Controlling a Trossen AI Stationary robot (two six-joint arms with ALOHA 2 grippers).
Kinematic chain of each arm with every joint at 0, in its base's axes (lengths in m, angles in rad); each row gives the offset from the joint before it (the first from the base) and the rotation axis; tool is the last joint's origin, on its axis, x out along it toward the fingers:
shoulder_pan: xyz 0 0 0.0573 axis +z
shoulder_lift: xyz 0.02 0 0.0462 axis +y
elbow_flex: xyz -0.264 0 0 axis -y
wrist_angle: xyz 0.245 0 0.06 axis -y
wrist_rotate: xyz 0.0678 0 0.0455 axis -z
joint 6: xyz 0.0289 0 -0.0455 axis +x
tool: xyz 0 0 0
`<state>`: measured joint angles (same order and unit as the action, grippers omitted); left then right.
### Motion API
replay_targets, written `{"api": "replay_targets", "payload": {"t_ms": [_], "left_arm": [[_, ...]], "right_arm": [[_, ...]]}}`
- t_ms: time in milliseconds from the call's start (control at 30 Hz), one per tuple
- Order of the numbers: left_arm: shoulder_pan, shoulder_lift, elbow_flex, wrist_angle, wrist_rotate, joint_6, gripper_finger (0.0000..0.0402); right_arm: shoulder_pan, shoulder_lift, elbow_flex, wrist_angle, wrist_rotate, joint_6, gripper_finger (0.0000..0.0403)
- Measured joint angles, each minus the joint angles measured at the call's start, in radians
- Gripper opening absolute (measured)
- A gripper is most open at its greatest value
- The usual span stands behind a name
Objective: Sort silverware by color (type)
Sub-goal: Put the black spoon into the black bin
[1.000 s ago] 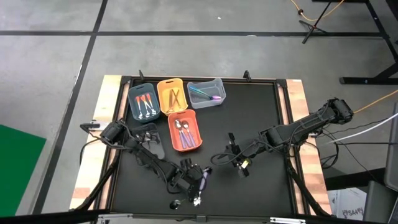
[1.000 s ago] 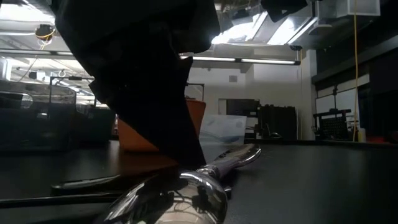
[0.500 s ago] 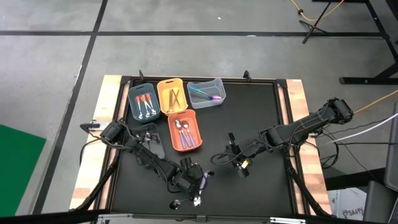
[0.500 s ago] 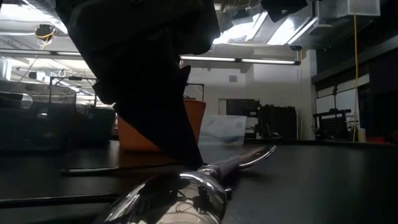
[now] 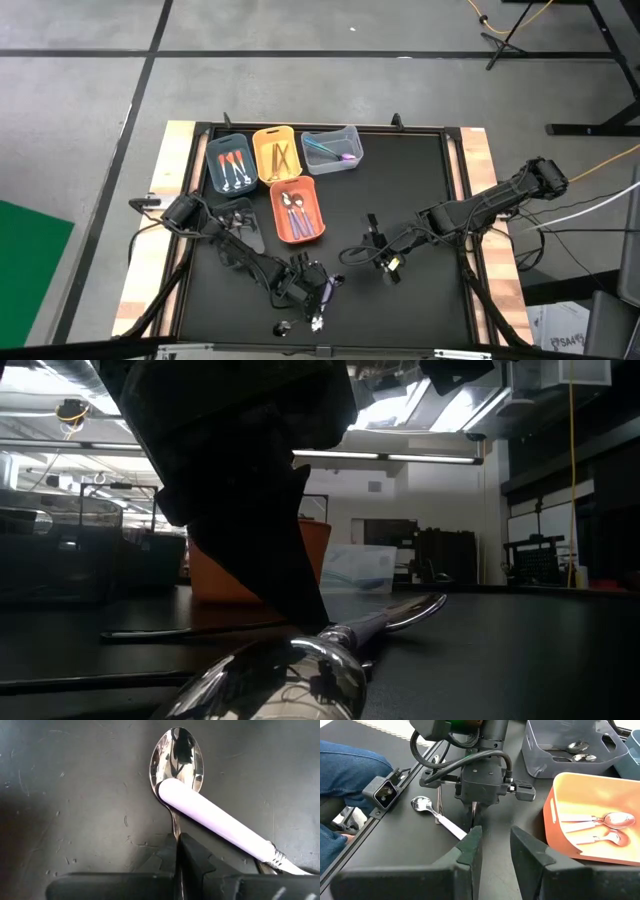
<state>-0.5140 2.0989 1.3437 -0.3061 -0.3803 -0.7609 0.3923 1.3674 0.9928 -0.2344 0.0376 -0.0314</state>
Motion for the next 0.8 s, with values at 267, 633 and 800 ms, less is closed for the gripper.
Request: {"api": "replay_targets", "payload": {"t_ms": [267,633,800], "left_arm": [[-0.001,-0.037,-0.002,-0.019,0.012,0.0,0.0002],[0.02,-0.121,-0.002,-0.095,-0.007,0.0,0.0001],[0.038,-0.14,-0.001,-0.144,-0.051,0.003,0.0001]], "right_arm": [[0.0,0.0,0.0,0.0,0.0,0.0,0.0092],[0.0,0.0,0.0,-0.001,0.0,0.0,0.0092],[0.0,0.0,0.0,-0.001,0.0,0.0,0.0092]]}}
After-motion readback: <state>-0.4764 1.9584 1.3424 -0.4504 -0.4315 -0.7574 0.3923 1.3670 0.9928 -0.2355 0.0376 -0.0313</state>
